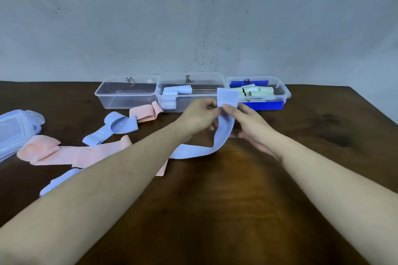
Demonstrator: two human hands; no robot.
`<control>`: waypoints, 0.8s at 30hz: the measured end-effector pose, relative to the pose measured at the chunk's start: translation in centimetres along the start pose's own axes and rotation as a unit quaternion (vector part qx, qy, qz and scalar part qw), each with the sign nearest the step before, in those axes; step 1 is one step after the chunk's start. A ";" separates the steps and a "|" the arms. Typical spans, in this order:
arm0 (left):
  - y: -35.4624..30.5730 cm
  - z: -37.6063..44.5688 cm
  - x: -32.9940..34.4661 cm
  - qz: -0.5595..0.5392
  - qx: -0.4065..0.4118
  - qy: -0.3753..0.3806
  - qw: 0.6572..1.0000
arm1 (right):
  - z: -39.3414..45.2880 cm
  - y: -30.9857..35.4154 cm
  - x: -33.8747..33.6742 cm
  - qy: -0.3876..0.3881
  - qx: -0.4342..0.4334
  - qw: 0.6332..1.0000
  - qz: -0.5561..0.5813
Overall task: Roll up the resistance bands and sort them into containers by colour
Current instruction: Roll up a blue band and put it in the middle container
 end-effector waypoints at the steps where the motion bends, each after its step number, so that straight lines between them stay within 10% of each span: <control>1: -0.4 -0.5 0.9 -0.042 -0.017 -0.001 0.999 | -0.9 -0.2 -0.5 0.020 0.003 1.000 -0.019; 17: -0.4 -7.5 6.0 -0.161 -0.127 -0.159 0.966 | -10.4 -2.5 -4.2 0.173 0.102 0.979 -0.022; 24: 3.8 -6.8 5.8 -0.174 -0.191 -0.176 0.950 | -9.0 -4.3 -4.8 0.155 0.057 0.960 -0.227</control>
Point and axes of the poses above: each hand's wrist, its own z-axis towards the middle knuckle, its own x-axis out of the palm, y = z × x, the point moved 8 cm from there along z, towards the middle knuckle, and after that the axes turned 8 degrees about -x, right-handed, at the moved point
